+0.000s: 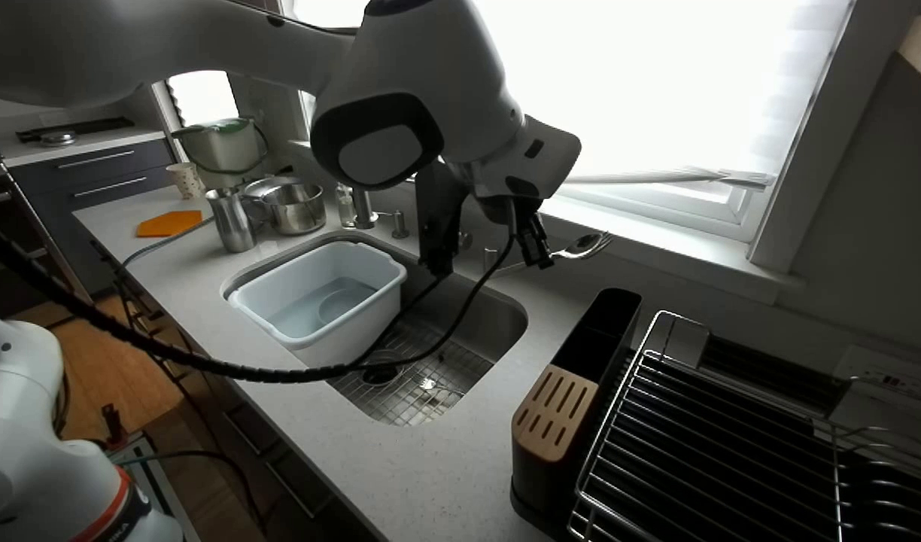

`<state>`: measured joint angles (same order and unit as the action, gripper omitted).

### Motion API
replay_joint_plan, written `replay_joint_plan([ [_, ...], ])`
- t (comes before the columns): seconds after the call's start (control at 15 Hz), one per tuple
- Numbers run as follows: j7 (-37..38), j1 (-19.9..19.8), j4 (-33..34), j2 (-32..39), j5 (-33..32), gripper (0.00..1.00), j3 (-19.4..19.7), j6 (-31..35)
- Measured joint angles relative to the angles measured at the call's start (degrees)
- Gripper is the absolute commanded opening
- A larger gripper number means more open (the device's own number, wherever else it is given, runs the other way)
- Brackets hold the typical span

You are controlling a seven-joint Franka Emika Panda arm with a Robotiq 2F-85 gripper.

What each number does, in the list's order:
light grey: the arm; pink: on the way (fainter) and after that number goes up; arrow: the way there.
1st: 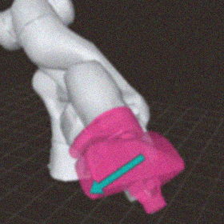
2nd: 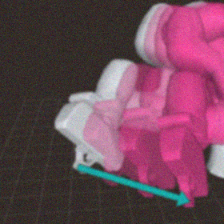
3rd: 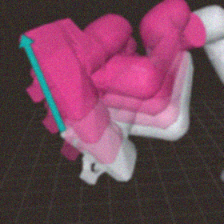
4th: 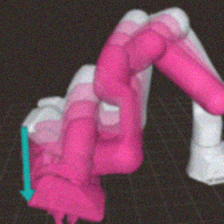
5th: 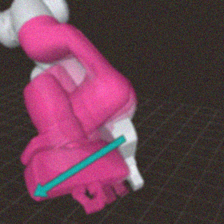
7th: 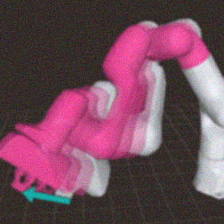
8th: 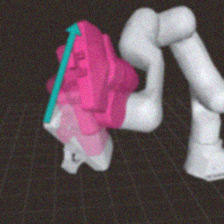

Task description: Put the spoon and fork in the drying rack

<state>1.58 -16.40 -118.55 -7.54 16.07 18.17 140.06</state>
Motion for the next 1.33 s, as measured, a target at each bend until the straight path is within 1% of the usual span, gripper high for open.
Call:
replay_joint_plan([
  [0.27,1.9,-0.1,5.6,3.0,2.5,0.02,0.6,0.0],
  [0.6,2.0,-1.1,11.7,8.6,4.7,0.02,1.2,1.3],
  [0.93,1.9,-2.5,14.7,13.2,4.9,0.02,1.2,7.3],
  [1.33,0.7,-3.4,14.6,16.5,4.9,0.02,1.0,16.6],
])
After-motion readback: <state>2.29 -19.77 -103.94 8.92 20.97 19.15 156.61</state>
